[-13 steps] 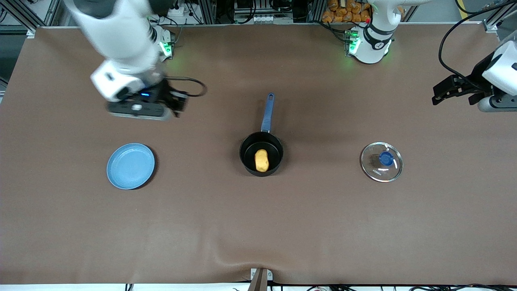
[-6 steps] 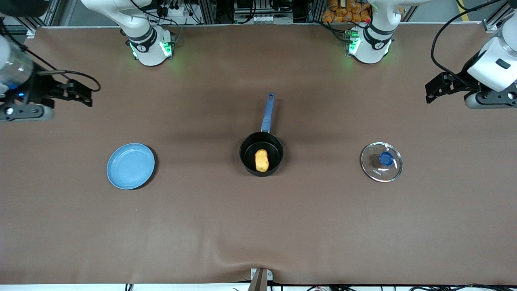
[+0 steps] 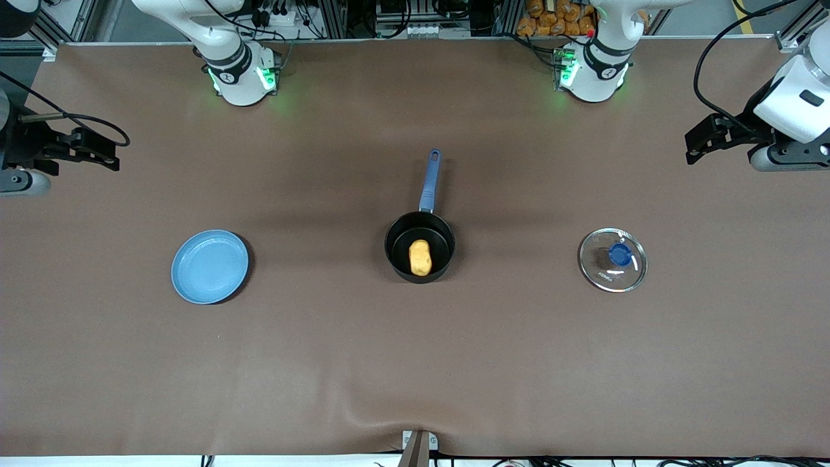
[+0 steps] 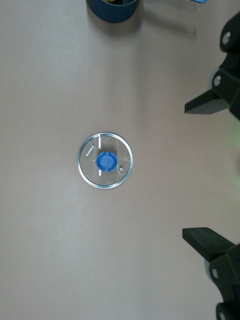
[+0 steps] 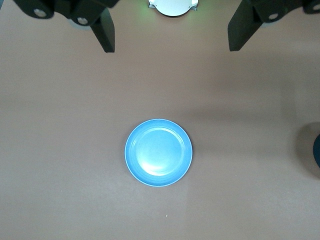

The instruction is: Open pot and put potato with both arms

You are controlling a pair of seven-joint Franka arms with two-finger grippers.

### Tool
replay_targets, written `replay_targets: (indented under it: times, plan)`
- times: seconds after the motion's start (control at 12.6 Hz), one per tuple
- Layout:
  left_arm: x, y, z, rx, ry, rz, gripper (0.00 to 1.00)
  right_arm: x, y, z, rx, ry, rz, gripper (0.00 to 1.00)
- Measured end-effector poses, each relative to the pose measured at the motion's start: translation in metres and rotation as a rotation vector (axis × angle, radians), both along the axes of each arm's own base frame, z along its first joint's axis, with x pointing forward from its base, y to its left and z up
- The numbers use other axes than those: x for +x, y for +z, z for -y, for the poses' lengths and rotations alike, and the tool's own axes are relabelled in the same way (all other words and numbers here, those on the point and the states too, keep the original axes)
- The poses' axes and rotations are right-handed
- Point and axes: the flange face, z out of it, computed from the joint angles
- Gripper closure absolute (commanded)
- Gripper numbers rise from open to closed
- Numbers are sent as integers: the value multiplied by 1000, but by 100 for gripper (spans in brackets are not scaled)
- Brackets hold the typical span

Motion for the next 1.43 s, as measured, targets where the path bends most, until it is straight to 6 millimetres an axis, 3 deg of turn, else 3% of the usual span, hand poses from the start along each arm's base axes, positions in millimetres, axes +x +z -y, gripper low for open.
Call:
replay_targets:
  times: [0.32, 1.11, 1.43]
  plan:
    - [1, 0, -5, 0, 9, 1, 0, 4, 4, -2, 40, -3, 43, 0]
    - [1, 7, -5, -4, 7, 15, 0, -8, -3, 50, 105, -154, 89, 0]
    - [1, 7, -3, -20, 7, 13, 0, -9, -3, 44, 107, -143, 79, 0]
